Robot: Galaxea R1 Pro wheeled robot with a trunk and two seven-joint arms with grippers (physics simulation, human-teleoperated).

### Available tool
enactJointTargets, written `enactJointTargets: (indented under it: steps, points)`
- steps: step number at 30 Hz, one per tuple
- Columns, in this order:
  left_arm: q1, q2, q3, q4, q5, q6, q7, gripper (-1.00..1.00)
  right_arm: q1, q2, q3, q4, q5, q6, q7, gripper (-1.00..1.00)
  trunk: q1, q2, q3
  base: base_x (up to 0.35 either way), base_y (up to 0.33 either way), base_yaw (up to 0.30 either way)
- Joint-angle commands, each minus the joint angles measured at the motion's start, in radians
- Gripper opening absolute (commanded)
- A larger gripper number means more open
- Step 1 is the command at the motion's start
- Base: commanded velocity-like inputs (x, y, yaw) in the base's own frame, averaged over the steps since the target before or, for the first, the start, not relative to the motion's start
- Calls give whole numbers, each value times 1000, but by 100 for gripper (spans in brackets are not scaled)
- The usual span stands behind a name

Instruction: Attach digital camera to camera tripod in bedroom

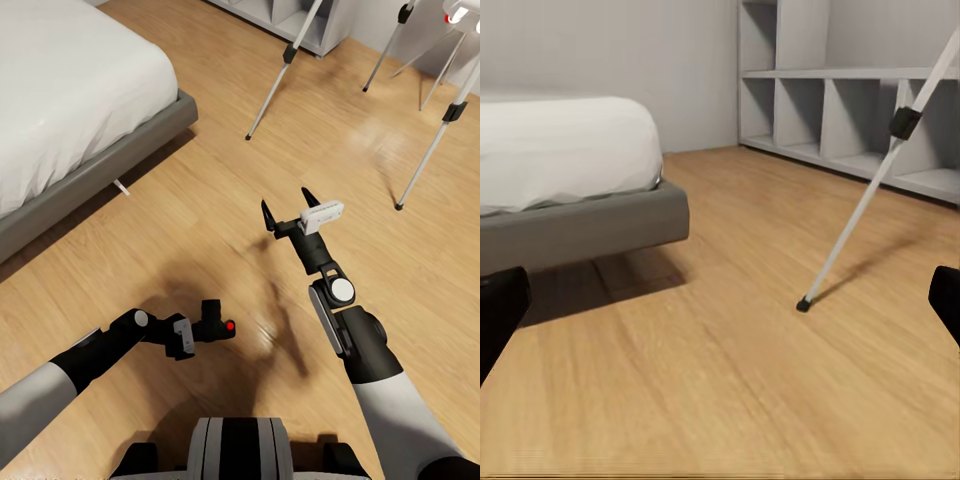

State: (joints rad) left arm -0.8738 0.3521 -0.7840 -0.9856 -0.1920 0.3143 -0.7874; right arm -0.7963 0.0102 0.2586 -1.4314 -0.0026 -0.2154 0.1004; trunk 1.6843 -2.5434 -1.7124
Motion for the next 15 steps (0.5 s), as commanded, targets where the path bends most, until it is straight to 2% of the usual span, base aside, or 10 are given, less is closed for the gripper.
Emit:
enactJointTargets:
  steps: [1, 6, 15]
  points:
    - [-1, 1, -1, -2, -3, 6, -3, 100, 0, 0, -1, 1, 0, -4, 4, 100, 0, -1, -5, 0, 0, 0]
    - [-1, 1, -1, -2, -3, 6, -3, 100, 0, 0, -1, 2, 0, -8, 3, 100, 3, -2, -24, 0, 0, 0]
    - [-1, 1, -1, -8, -3, 6, -3, 100, 0, 0, -1, 3, -1, -9, 2, 100, 3, -2, -24, 0, 0, 0]
